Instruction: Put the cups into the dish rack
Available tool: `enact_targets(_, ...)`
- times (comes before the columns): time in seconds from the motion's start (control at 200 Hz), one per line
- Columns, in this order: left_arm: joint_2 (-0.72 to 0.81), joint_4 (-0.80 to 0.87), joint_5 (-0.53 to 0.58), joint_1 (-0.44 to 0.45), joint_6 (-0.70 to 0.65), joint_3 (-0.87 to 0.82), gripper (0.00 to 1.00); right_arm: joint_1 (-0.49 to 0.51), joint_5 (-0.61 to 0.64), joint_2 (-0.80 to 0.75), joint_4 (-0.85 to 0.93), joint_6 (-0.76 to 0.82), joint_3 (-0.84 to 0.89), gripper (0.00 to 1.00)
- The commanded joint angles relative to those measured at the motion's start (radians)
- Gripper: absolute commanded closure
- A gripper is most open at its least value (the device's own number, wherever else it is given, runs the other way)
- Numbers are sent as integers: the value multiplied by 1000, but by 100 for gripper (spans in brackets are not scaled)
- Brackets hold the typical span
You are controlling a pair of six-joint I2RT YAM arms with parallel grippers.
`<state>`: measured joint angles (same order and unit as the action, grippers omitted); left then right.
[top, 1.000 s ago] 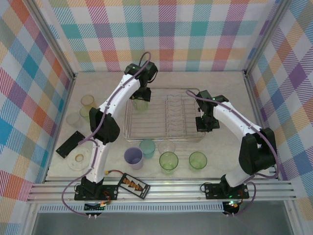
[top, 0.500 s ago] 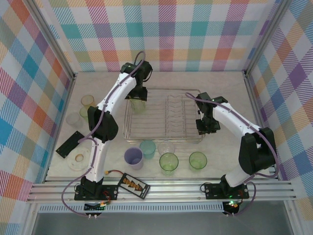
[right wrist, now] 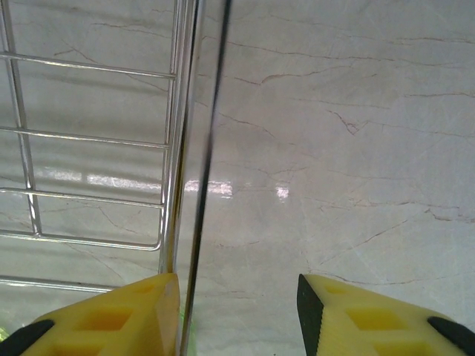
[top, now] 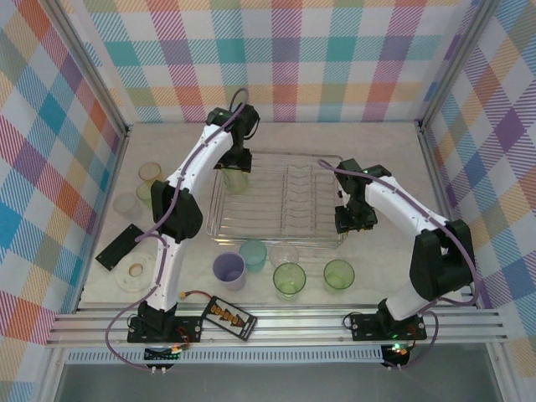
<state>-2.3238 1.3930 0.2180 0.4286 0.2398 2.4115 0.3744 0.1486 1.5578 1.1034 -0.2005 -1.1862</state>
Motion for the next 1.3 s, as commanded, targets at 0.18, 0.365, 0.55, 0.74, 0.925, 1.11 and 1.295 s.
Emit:
enact_targets(0.18,-34,-54,-39,-16,-40,-3,39,6,0,-158,38,-22,1,39)
enact_targets(0.365,-8,-86,-49,-16,-46,-25,4,4,-23,-202,69,-40,-53,36)
enact_targets(0.55,58,-132,-49,-16,-48,-68,0,5,-66,-227,115,-56,-110,38)
enact_targets(0.74,186,-213,-59,-13,24,-140,0,7,-150,-298,143,-105,-116,41)
enact_targets(0.925,424,-394,-38,-10,51,-432,0,73,-255,-373,201,-189,-91,43)
enact_targets(1.11,741,-629,-49,-10,54,-843,0,222,-343,-440,198,-323,-14,45)
enact_targets(1.295,1039,-857,-114,-10,107,-1238,0,432,-328,-424,181,-441,23,45)
